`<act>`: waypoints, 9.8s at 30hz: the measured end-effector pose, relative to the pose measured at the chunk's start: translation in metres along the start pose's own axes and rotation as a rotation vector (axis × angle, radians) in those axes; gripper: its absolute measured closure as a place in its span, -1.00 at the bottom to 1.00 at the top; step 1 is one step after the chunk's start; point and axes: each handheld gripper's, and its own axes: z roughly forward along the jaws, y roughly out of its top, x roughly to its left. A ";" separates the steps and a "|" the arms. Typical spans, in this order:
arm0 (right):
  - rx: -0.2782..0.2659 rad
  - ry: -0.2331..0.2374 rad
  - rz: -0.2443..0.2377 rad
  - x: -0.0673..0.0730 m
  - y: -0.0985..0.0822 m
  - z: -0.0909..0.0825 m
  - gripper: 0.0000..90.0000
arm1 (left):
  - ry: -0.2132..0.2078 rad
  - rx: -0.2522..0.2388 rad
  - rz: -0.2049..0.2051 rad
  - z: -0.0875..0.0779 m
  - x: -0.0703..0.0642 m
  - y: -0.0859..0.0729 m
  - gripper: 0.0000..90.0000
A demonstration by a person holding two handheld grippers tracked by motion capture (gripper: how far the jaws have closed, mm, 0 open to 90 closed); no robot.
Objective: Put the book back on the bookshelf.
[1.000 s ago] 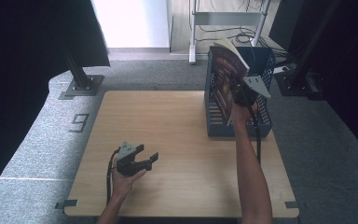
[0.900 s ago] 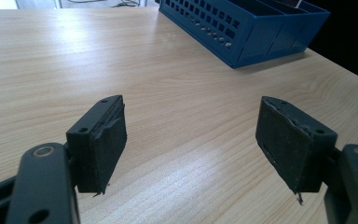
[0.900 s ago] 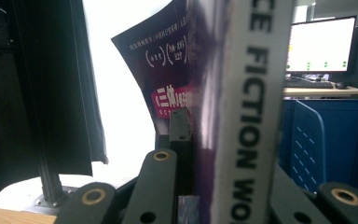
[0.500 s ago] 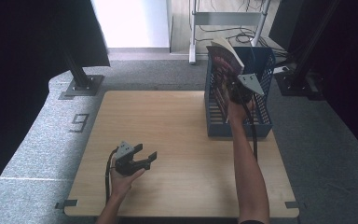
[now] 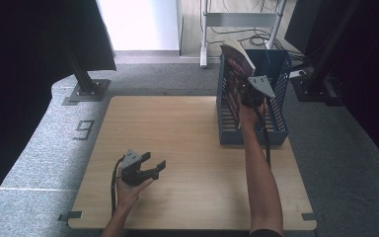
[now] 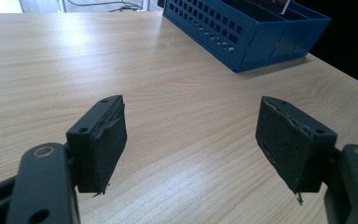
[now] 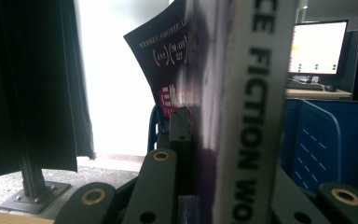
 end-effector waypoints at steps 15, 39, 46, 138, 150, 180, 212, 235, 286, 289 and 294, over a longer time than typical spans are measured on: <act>0.008 -0.038 0.017 -0.006 -0.007 0.009 0.81 | 0.010 -0.007 -0.005 -0.003 0.003 0.000 -0.46; 0.031 -0.035 -0.003 0.006 -0.033 0.025 0.81 | 0.013 -0.008 -0.007 -0.005 0.006 -0.001 -0.46; 0.061 -0.033 -0.003 0.013 -0.050 0.030 0.81 | 0.018 -0.004 -0.009 -0.004 0.006 -0.002 -0.46; 0.117 -0.051 -0.032 0.024 -0.077 0.044 0.80 | 0.036 -0.010 -0.024 -0.003 0.014 -0.004 -0.46; 0.157 0.080 -0.053 0.023 -0.078 0.034 0.44 | 0.025 -0.004 -0.011 -0.002 0.009 -0.004 -0.46; 0.174 0.143 -0.062 0.016 -0.076 0.021 0.25 | 0.021 0.006 -0.004 0.002 0.007 -0.005 -0.46; 0.193 0.169 -0.075 0.013 -0.072 0.013 0.13 | 0.016 0.006 0.004 0.003 0.003 -0.005 -0.46; 0.214 0.187 -0.068 0.004 -0.068 -0.005 0.05 | 0.013 0.011 0.013 0.005 0.001 -0.005 -0.46; 0.249 0.353 -0.064 0.001 -0.075 -0.081 0.06 | -0.005 0.030 0.033 0.011 -0.006 -0.007 -0.46; 0.255 0.368 -0.063 0.000 -0.078 -0.090 0.06 | -0.004 0.032 0.035 0.012 -0.006 -0.007 -0.46; 0.261 0.392 -0.058 -0.002 -0.082 -0.104 0.06 | -0.003 0.036 0.032 0.012 -0.005 -0.008 -0.46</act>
